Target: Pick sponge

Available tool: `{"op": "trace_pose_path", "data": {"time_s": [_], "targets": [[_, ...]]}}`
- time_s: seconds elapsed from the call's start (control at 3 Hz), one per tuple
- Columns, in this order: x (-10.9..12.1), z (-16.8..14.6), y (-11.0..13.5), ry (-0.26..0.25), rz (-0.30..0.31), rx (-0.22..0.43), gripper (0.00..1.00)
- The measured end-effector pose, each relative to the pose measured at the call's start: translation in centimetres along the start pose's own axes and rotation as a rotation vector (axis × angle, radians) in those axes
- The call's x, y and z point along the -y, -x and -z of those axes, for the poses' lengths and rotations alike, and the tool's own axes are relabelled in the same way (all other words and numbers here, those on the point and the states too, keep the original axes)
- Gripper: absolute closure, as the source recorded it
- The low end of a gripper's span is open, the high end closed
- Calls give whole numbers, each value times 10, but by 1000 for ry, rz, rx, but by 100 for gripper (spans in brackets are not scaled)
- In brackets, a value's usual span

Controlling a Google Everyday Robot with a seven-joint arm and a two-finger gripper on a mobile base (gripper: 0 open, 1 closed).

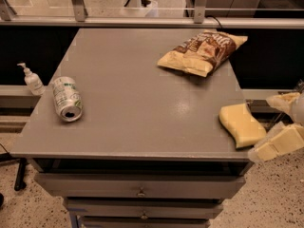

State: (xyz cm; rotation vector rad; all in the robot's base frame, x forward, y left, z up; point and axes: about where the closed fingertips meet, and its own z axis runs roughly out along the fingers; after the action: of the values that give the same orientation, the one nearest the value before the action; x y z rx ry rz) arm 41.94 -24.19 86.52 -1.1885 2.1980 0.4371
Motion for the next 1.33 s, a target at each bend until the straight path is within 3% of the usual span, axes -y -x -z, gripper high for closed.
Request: {"op": "trace_pose_path", "data": {"time_s": [0.33, 0.67, 1.33], "targets": [[0, -13, -8, 0, -24, 16, 0], [-1, -25, -10, -5, -32, 35, 18], [-3, -34, -4, -8, -34, 61, 64]]}}
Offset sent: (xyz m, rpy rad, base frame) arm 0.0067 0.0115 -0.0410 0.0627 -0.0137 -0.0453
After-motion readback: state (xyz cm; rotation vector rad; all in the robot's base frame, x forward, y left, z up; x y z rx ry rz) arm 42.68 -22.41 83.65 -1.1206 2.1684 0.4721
